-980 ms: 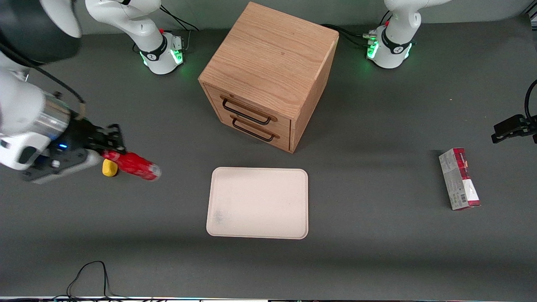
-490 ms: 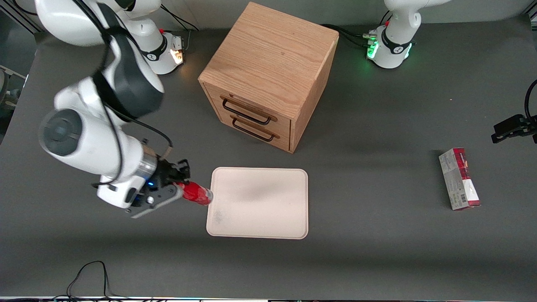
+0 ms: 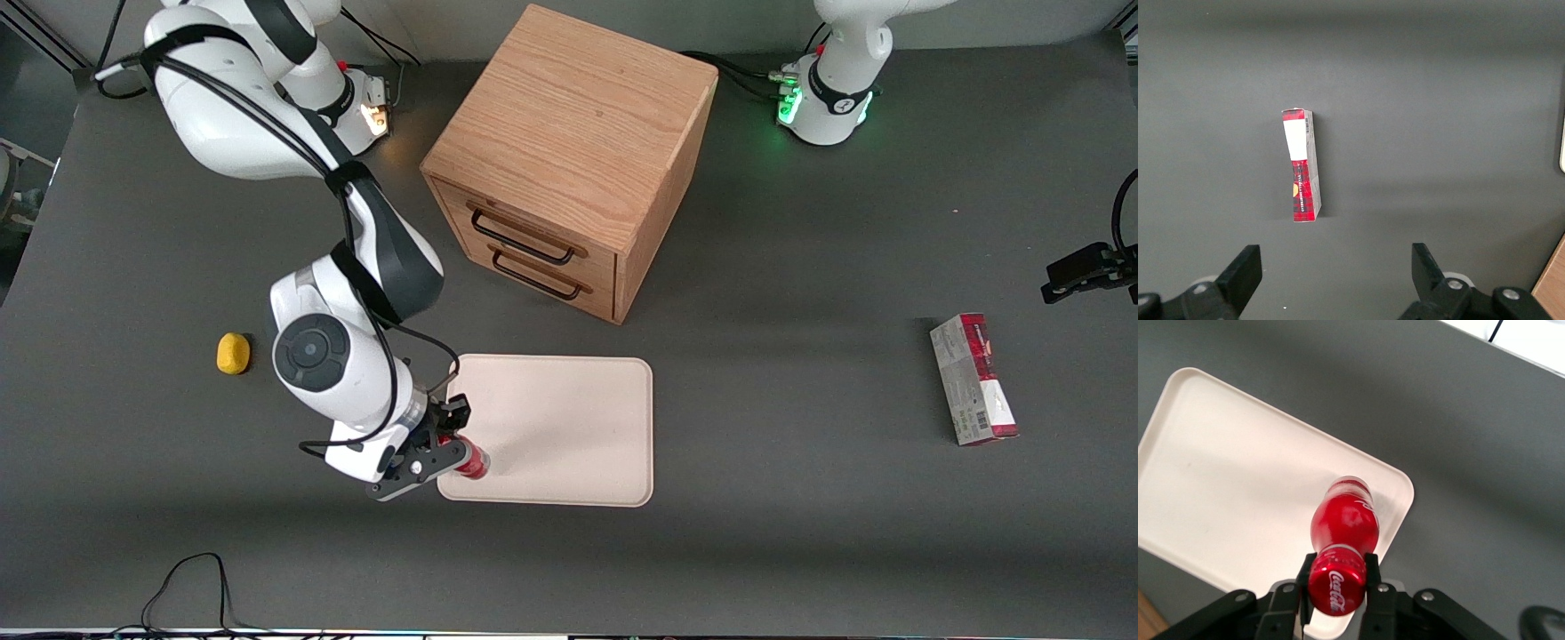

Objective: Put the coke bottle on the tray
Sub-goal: 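Lower the bottle onto the tray and open the right gripper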

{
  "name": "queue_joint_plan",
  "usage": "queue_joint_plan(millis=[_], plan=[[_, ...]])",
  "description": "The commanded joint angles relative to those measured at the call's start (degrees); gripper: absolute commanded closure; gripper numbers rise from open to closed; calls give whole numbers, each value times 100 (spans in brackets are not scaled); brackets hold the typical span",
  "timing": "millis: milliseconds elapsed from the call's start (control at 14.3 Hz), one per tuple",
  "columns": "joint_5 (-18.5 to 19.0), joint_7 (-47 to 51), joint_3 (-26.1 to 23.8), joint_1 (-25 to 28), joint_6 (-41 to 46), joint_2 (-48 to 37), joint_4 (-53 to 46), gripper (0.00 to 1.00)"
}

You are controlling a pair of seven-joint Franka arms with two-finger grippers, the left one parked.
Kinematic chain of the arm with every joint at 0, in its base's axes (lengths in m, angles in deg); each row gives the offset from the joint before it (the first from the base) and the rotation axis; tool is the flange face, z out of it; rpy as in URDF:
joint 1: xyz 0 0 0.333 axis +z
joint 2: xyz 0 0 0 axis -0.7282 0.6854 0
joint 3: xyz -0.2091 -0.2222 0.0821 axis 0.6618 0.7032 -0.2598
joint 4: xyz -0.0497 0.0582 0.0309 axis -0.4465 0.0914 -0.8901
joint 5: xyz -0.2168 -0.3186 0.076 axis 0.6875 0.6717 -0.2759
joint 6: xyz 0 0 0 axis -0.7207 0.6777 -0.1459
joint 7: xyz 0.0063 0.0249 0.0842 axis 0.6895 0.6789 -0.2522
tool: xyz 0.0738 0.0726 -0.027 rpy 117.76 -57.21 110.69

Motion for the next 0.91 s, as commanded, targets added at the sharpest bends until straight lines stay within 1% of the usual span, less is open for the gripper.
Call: queue_joint_plan(millis=[0, 210, 280, 350, 700, 840], plan=[[149, 159, -60, -4, -152, 215, -145, 87], [149, 432, -33, -40, -372, 215, 155, 79], [149, 432, -24, -48, -434, 215, 199, 59], [132, 449, -24, -48, -513, 215, 199, 1], [97, 695, -33, -57, -584, 49, 182, 0], [44, 704, 2, -136, -392, -319, 234, 0]])
